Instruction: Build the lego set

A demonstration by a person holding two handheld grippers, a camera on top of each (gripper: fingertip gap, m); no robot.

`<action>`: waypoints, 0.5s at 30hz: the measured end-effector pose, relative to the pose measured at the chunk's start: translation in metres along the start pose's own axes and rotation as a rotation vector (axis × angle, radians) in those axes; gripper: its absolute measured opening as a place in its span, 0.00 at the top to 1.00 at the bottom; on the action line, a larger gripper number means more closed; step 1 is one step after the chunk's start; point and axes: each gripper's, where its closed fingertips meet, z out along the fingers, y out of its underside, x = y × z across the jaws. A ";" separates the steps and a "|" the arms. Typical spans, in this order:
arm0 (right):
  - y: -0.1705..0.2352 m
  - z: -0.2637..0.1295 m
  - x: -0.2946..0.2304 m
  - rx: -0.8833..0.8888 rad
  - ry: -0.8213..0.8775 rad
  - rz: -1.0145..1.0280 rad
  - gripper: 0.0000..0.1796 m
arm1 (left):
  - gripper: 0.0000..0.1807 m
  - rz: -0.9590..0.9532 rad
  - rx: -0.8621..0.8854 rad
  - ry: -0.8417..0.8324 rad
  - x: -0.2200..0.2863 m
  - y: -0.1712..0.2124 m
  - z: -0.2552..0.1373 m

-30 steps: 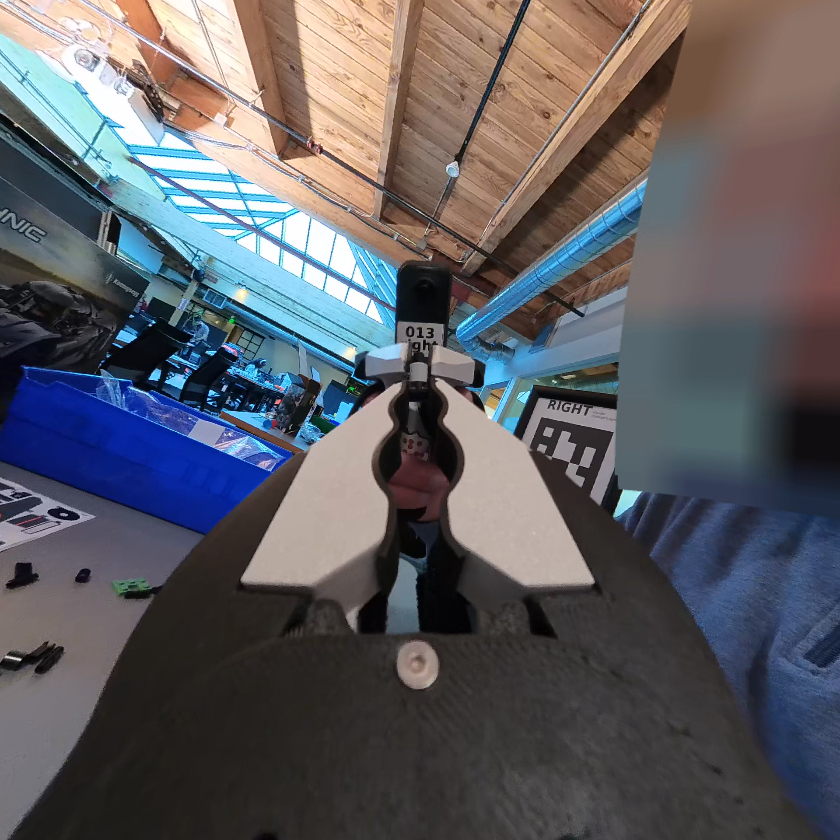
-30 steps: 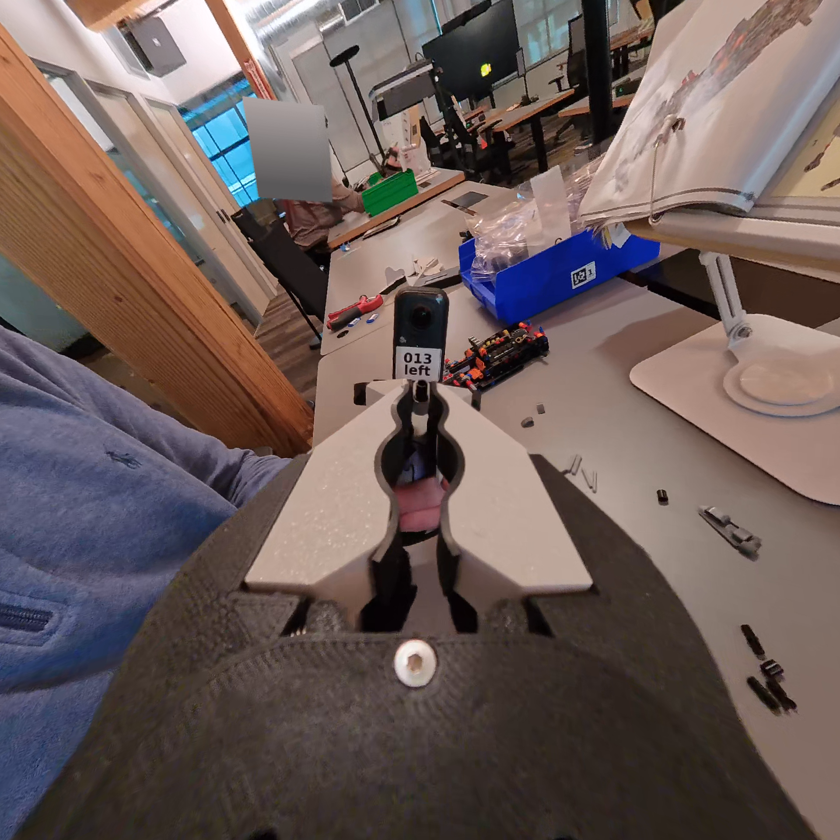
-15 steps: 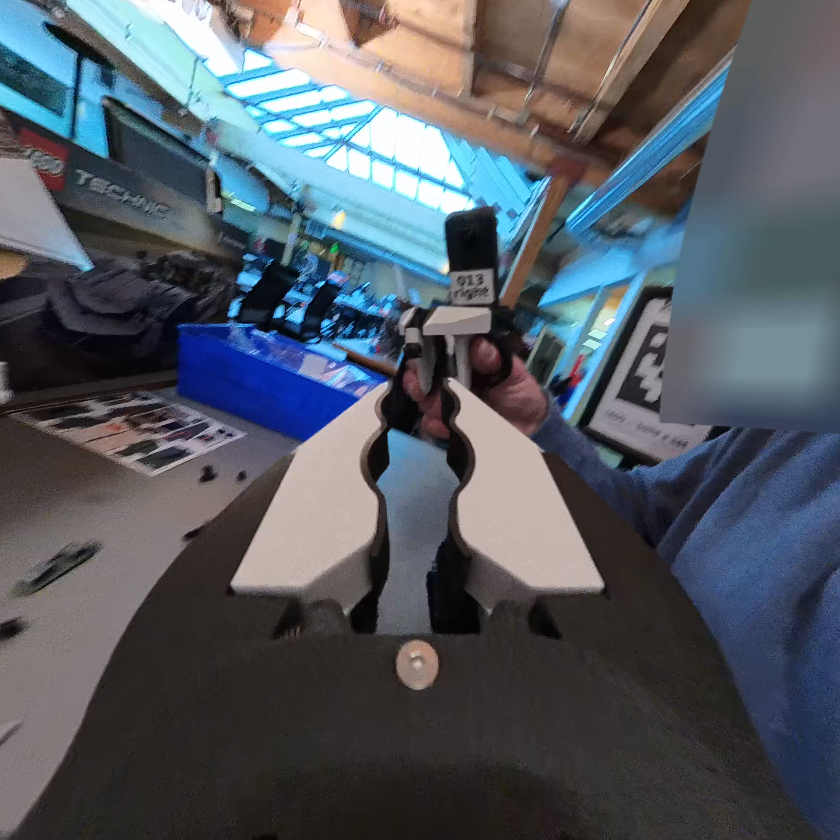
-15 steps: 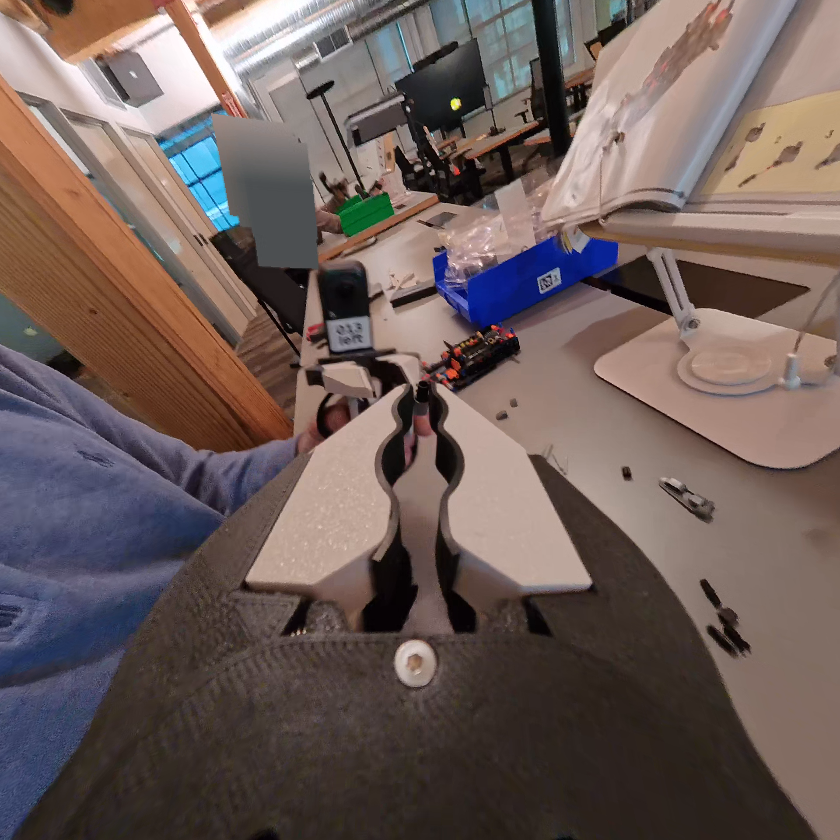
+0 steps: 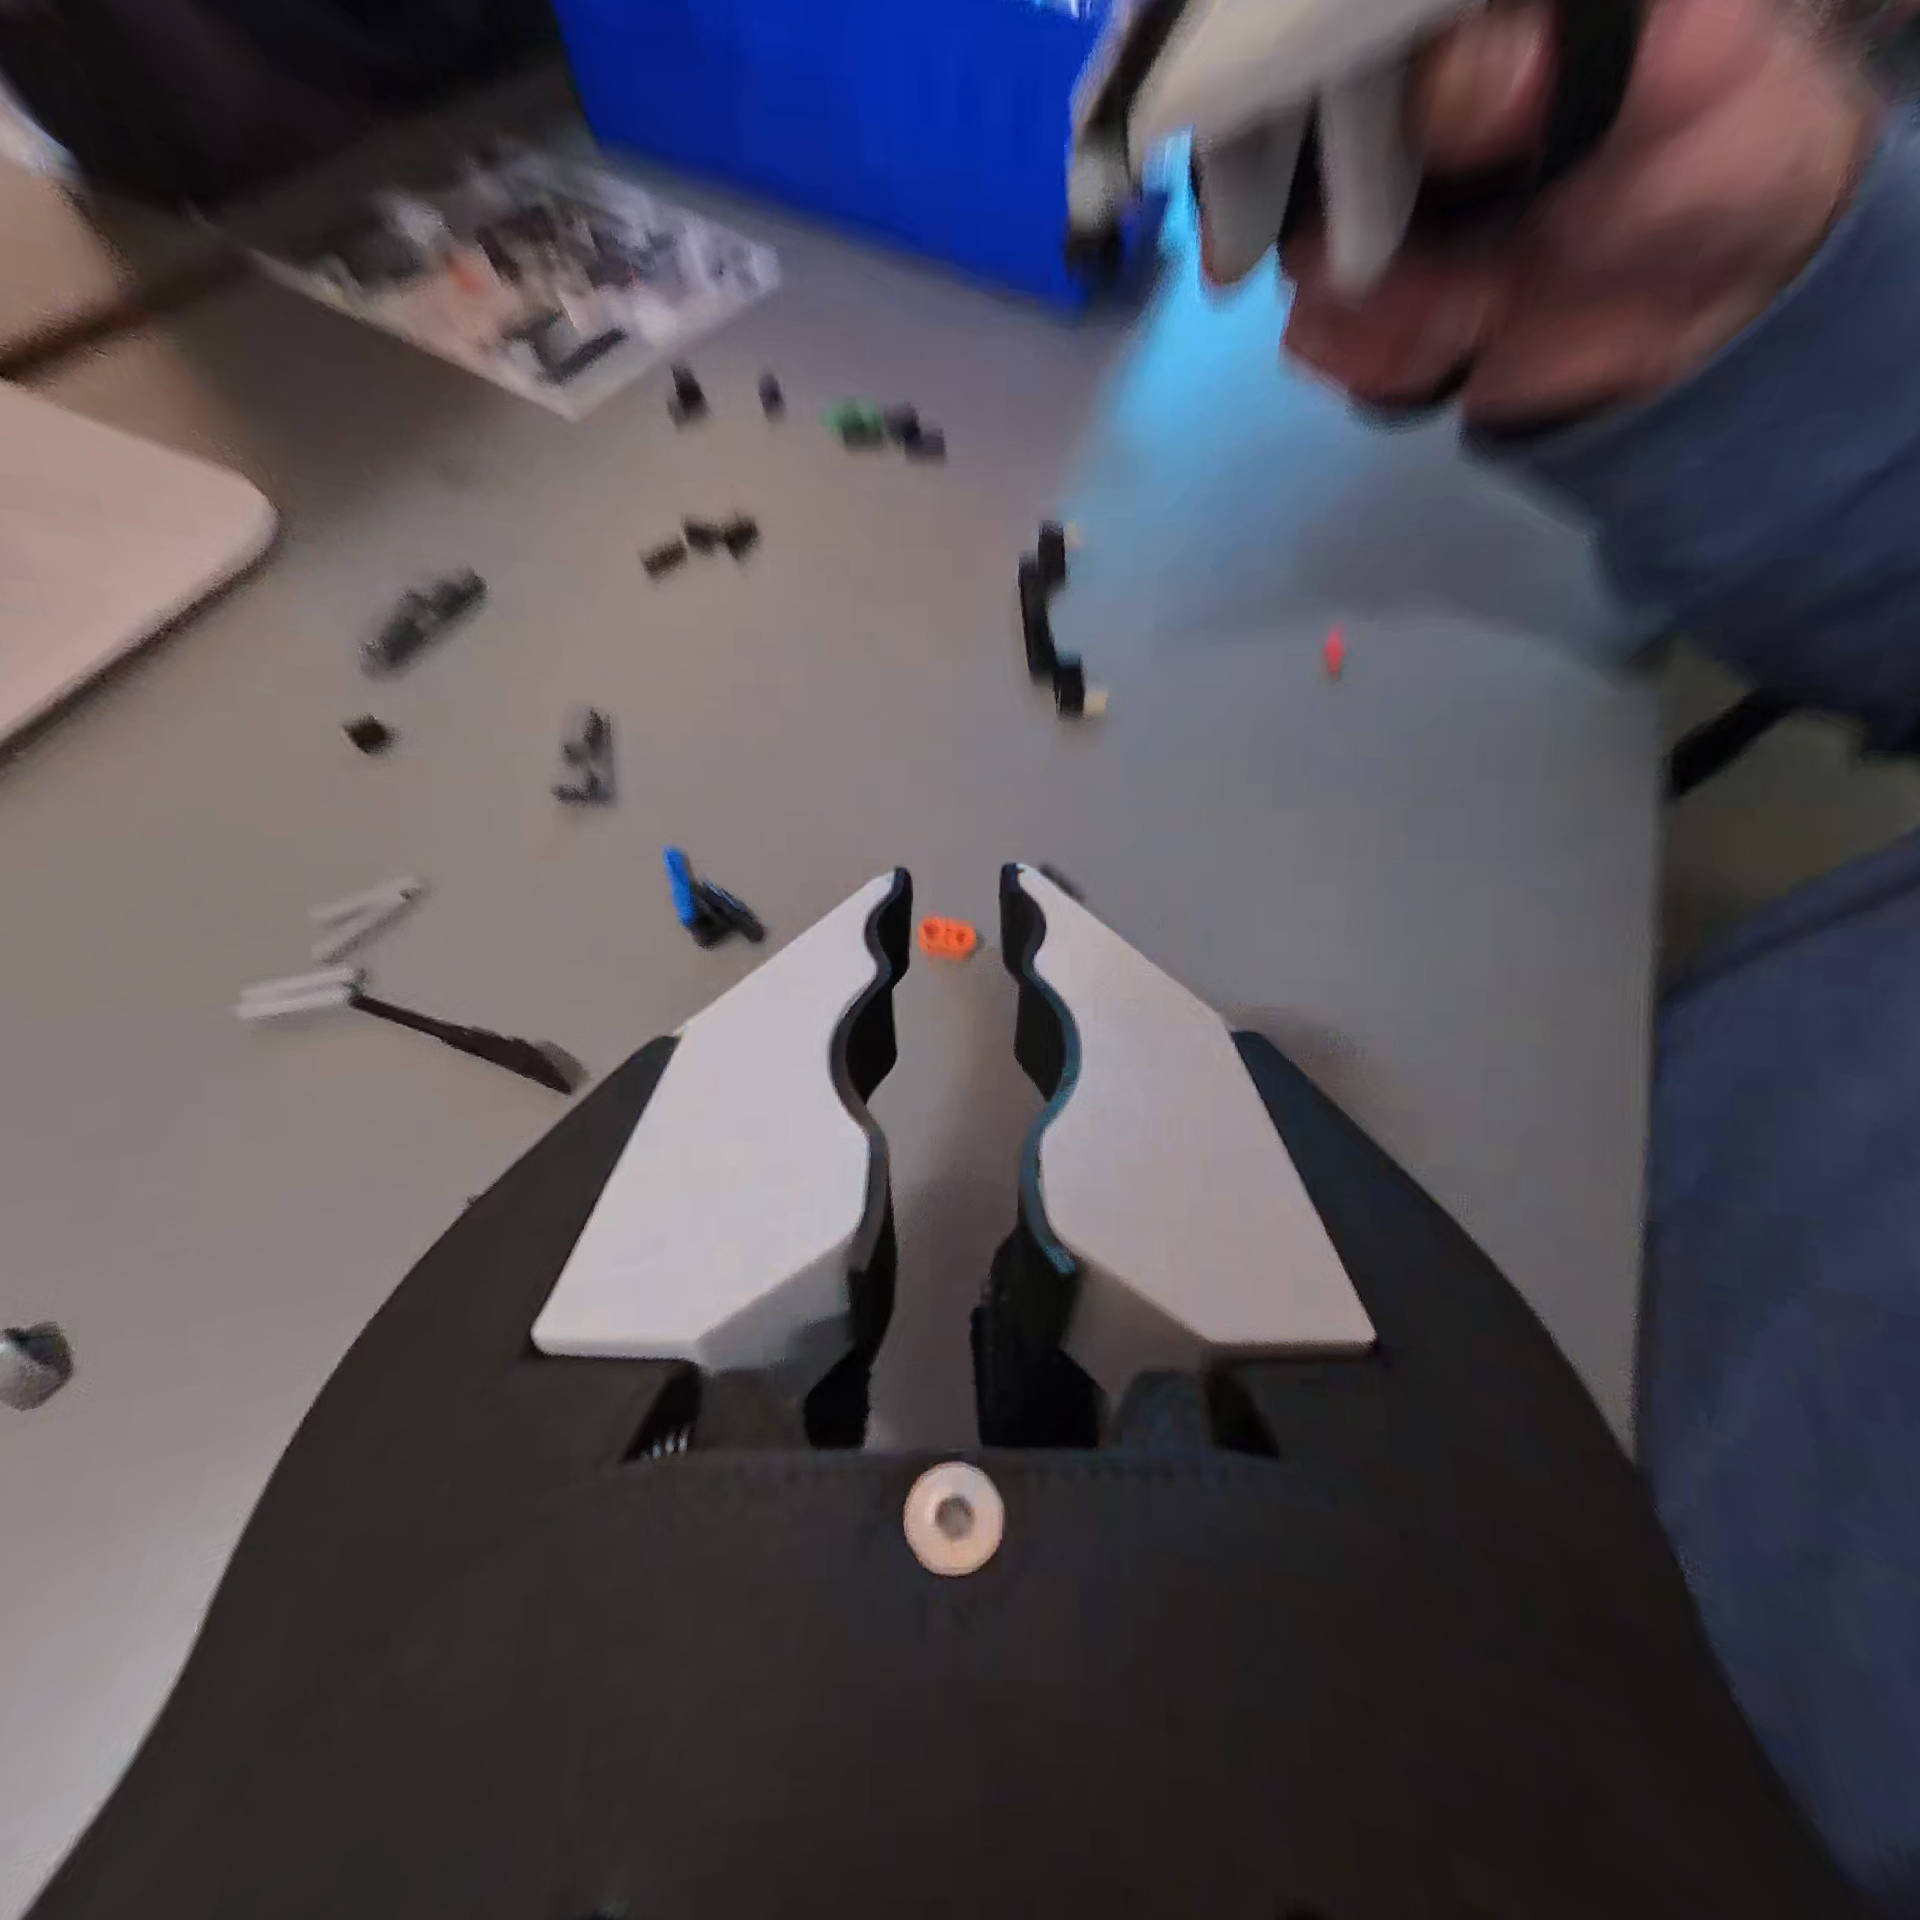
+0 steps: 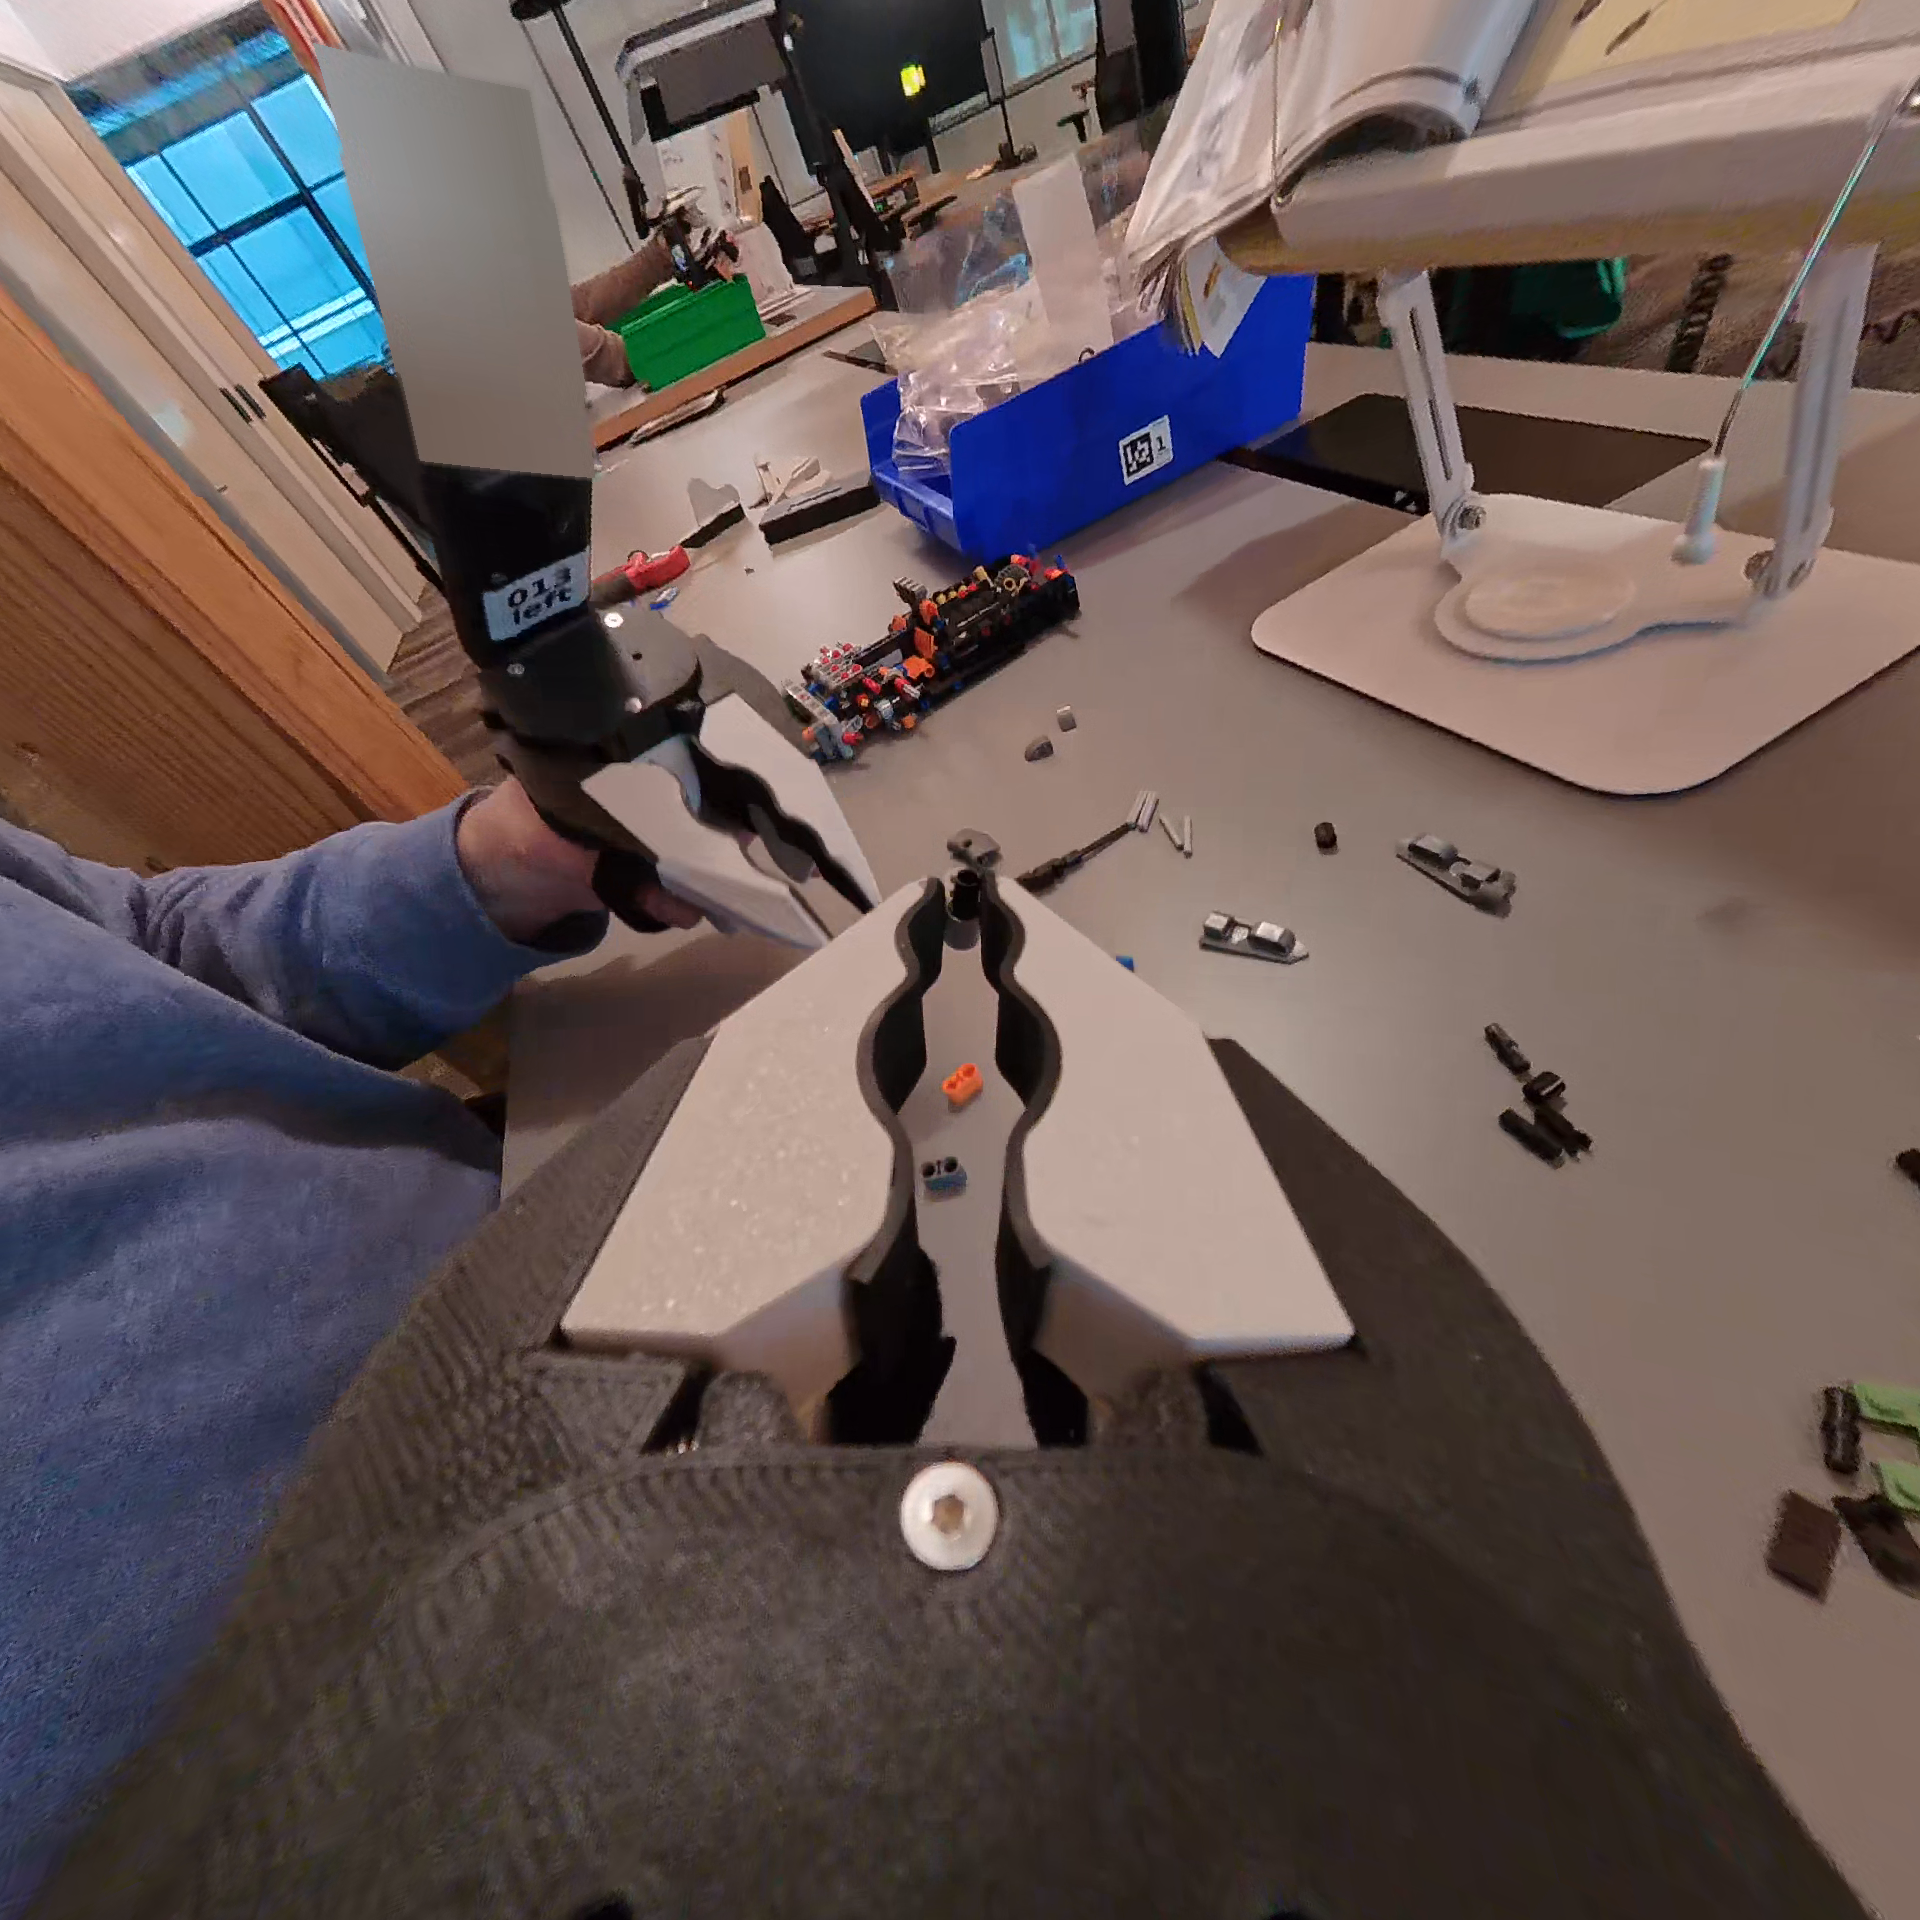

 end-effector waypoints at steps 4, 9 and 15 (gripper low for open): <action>0.013 -0.001 0.004 -0.011 0.010 -0.004 0.98 | 0.92 0.086 -0.108 -0.122 -0.015 0.014 0.010; 0.021 -0.007 0.015 0.004 0.039 -0.019 0.98 | 0.91 0.051 -0.122 -0.204 -0.042 0.014 0.003; 0.015 -0.044 0.050 0.076 0.162 -0.029 0.98 | 0.91 0.069 -0.079 -0.152 -0.035 -0.016 0.033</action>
